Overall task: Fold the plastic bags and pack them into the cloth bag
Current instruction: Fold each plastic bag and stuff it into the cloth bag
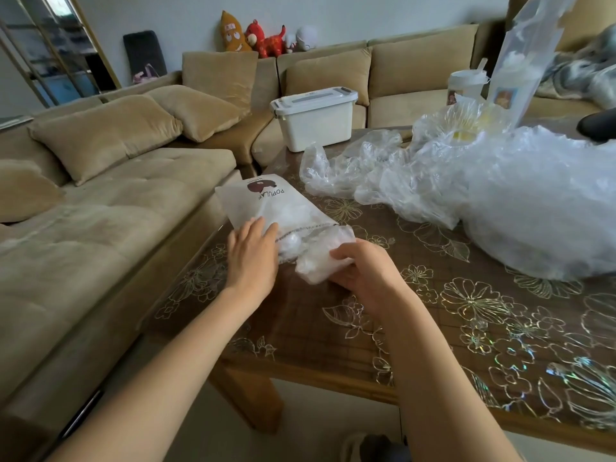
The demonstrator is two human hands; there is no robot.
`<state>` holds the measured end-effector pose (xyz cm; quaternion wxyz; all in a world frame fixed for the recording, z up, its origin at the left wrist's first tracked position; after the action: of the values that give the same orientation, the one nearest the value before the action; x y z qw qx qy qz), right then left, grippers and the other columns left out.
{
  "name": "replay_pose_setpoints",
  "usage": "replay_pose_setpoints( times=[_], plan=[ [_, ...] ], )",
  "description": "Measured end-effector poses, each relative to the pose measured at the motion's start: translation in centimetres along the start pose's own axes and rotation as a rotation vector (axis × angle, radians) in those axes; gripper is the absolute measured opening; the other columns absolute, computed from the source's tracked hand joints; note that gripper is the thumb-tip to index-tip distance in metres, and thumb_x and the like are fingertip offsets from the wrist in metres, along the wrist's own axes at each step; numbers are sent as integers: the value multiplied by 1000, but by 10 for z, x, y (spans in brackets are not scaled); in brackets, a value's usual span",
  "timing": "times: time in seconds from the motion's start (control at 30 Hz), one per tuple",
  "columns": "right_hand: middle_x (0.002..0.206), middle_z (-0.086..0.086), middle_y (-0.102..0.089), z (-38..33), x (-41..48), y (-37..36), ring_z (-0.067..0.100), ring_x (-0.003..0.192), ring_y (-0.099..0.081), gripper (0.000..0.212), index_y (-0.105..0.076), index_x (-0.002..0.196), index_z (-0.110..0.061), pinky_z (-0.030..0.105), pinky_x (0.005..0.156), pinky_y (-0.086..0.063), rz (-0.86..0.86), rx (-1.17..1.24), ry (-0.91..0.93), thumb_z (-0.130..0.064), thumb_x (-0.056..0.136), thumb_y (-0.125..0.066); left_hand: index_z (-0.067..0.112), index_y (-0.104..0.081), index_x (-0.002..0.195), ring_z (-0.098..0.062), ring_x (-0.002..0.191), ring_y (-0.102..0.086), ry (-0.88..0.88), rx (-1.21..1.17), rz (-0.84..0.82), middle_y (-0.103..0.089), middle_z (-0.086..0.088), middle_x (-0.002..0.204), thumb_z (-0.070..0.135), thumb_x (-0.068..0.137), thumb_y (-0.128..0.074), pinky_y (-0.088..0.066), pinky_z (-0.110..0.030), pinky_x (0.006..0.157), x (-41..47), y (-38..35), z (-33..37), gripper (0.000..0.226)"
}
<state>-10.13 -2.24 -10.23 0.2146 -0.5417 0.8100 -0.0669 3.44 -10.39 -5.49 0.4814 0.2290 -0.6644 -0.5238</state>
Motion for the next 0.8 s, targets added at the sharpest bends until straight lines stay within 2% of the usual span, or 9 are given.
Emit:
replay_pose_setpoints(
  times=[0.03, 0.1, 0.2, 0.37, 0.47, 0.57, 0.67, 0.73, 0.8],
  plan=[
    [97, 19, -55, 0, 0, 0, 32, 92, -55, 22, -58, 99, 9, 45, 93, -51, 16, -15, -3, 2, 79, -52, 12, -50, 133, -26, 138, -28, 23, -55, 14, -41, -11, 145, 13, 97, -43, -18, -39, 109, 3, 1, -2, 37],
    [93, 16, -49, 0, -4, -4, 31, 86, -50, 15, -56, 92, 4, 43, 81, -49, 27, -55, -9, 2, 78, -50, 9, -53, 131, -26, 140, -28, 78, -214, 62, -42, -12, 145, 14, 99, -39, -18, -40, 113, 5, 9, -6, 35],
    [91, 18, -53, -2, -11, -18, 30, 80, -52, 10, -53, 85, -5, 42, 69, -45, -41, -97, -28, 2, 78, -53, 6, -51, 133, -24, 140, -30, 134, -444, 122, -44, -11, 144, 14, 100, -38, -21, -36, 115, 1, 25, -6, 37],
    [93, 18, -61, -2, -26, -48, 30, 82, -59, 14, -59, 94, -5, 43, 77, -51, -232, -69, -53, -4, 81, -65, 5, -49, 134, -21, 136, -36, 100, -632, 80, -45, -11, 143, 4, 98, -43, -25, -24, 111, -18, 46, 8, 37],
    [85, 11, -60, -2, -27, -44, 26, 81, -57, 12, -62, 91, -10, 38, 75, -49, -94, -141, -24, -9, 81, -69, 8, -49, 135, -14, 132, -40, 133, -732, 72, -47, -4, 141, 8, 99, -42, -28, -16, 103, -35, 59, 11, 37],
    [99, 8, -57, 2, -27, -24, 24, 93, -57, 21, -61, 103, -17, 29, 77, -45, 173, -361, 25, -8, 84, -62, 8, -50, 134, -13, 130, -44, 159, -812, 75, -50, -3, 138, 13, 99, -42, -33, -21, 105, -45, 70, 9, 36],
    [88, 6, -54, 5, -32, -15, 21, 79, -50, 8, -54, 82, -15, 20, 67, -40, 297, -480, 30, -8, 84, -55, 7, -50, 134, -11, 132, -39, 125, -757, 66, -47, -4, 141, 12, 99, -42, -27, -16, 105, -54, 77, 14, 36],
    [85, 8, -58, 2, -32, -24, 18, 72, -51, 4, -58, 82, -10, 14, 53, -39, 264, -422, 39, -7, 83, -57, 6, -48, 135, -7, 131, -36, 76, -706, 73, -45, -6, 143, 12, 99, -42, -21, -11, 104, -63, 77, 21, 37],
    [103, 14, -63, -1, -34, -28, 20, 82, -57, 22, -61, 104, -2, 13, 53, -42, 311, -238, 40, -5, 83, -58, 5, -46, 135, -4, 130, -32, 40, -681, 75, -43, -6, 144, 12, 98, -43, -19, -12, 106, -73, 75, 27, 38]
  ],
)
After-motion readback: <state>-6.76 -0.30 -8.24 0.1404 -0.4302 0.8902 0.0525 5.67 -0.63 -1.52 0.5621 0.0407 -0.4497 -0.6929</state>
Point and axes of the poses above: each hand's wrist, its own x-axis towards the middle knuckle, its own y-axis out of the back of the hand, z = x × y, the point moved 8 cm from there along x, towards the middle knuckle
